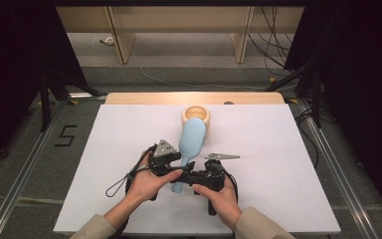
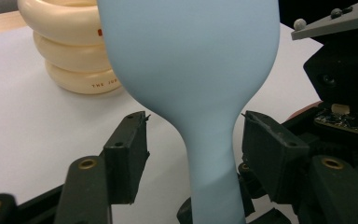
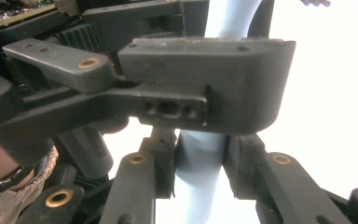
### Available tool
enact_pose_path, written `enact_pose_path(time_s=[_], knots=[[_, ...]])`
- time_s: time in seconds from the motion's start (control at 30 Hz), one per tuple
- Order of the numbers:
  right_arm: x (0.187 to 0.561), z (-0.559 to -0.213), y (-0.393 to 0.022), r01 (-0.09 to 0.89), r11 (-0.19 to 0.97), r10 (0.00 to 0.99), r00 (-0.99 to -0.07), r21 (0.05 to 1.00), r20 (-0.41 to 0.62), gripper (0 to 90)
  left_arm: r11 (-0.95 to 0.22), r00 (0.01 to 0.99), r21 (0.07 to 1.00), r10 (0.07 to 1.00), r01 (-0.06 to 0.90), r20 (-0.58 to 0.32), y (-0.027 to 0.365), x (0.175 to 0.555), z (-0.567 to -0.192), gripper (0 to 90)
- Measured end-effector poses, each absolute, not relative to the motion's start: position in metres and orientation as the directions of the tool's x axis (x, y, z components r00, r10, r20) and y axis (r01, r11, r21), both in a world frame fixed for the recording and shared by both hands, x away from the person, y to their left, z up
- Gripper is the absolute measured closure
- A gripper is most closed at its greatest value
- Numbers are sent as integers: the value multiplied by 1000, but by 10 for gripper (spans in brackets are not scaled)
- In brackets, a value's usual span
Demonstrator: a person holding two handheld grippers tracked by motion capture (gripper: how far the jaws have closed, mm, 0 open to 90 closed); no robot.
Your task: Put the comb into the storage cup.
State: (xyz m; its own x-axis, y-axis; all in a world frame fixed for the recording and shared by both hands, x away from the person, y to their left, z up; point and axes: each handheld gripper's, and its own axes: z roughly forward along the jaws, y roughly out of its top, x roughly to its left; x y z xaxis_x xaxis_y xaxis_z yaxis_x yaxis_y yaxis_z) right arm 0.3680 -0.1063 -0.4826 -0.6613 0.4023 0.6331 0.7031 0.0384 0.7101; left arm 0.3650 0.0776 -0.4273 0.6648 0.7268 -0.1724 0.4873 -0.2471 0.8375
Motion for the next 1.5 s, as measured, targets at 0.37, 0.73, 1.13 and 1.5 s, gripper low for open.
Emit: enact_pose_path(time_s=[0.37,0.73,1.13,1.5], knots=[[368,-483,-107,704,39,403,-661,709,633,678,-272,678,823,714,499,-175,81,364,-420,306],[368,-483,-107,704,43,403,-661,709,633,678,-250,683,834,705,491,-191,85,359,-405,242],[368,-483,-107,705,42,404,-660,708,633,678,-275,682,835,715,476,-153,87,356,-398,137],[368,-484,-107,704,46,406,-662,709,631,678,-322,669,837,740,442,-69,84,354,-394,0]])
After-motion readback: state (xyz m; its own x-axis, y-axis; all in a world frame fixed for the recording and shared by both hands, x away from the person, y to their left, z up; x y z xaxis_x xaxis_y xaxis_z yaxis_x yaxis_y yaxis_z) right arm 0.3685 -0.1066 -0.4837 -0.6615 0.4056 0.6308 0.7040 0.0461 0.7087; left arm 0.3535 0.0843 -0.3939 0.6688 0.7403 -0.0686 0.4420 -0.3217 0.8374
